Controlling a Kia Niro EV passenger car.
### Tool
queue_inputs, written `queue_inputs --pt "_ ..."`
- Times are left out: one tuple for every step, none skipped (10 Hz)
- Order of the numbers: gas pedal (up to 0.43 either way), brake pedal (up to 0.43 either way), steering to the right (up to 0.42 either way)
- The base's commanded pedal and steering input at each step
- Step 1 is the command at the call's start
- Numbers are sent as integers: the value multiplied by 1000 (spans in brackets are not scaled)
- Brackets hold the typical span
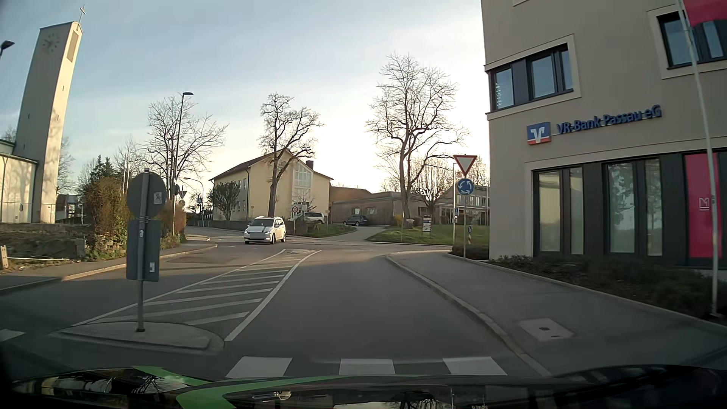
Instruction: Follow the waypoints while adhering to traffic rules and regulations
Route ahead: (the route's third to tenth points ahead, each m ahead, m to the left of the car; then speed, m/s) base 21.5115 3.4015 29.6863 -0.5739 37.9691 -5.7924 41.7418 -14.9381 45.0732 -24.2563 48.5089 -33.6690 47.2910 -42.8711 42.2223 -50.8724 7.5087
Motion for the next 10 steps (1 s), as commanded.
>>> queue_inputs --pt "0 98 -60" --pt "0 128 -60" --pt "0 140 -60" --pt "0 146 -60" --pt "0 171 -59" --pt "0 165 -59" --pt "0 165 -59" --pt "0 165 -57" --pt "0 159 -55" --pt "0 146 -49"
